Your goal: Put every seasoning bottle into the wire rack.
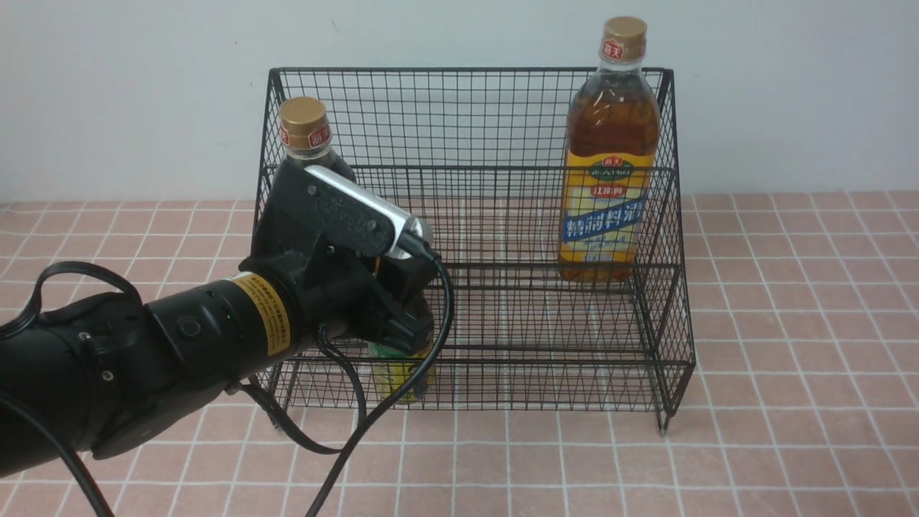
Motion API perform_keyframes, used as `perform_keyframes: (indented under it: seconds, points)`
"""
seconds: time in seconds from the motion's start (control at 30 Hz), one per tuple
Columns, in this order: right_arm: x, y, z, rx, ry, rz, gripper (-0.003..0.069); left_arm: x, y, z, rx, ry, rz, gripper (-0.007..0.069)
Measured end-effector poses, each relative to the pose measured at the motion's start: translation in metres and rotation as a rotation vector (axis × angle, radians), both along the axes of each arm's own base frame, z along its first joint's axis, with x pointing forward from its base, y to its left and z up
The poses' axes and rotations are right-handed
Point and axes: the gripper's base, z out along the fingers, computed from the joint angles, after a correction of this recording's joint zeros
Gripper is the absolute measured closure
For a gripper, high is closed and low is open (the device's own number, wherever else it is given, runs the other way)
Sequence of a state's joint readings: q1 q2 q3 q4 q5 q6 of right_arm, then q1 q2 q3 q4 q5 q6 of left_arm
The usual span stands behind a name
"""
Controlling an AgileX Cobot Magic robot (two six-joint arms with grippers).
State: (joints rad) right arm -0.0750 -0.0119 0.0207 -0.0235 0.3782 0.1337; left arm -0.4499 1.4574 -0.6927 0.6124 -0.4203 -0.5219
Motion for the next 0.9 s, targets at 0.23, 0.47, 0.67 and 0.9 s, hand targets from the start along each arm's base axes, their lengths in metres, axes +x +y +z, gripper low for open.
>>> perform_keyframes:
  seconds: [0.23, 0.47, 0.67, 0.9]
  points:
    - [0.0, 0.0, 0.0, 0.0, 0.0, 0.0, 0.0673, 0.0, 0.0, 0.005, -0.048, 0.014, 0.014, 0.015]
    - [0.0, 0.0, 0.0, 0.0, 0.0, 0.0, 0.0673, -0.019, 0.015, 0.042, -0.067, -0.049, 0.071, 0.019]
    - [0.0, 0.0, 0.0, 0.0, 0.0, 0.0, 0.0673, -0.057, 0.043, 0.091, -0.116, -0.133, 0.173, 0.0433]
    - [0.0, 0.0, 0.0, 0.0, 0.0, 0.0, 0.0673, -0.115, 0.082, 0.133, -0.241, -0.221, 0.284, 0.0626]
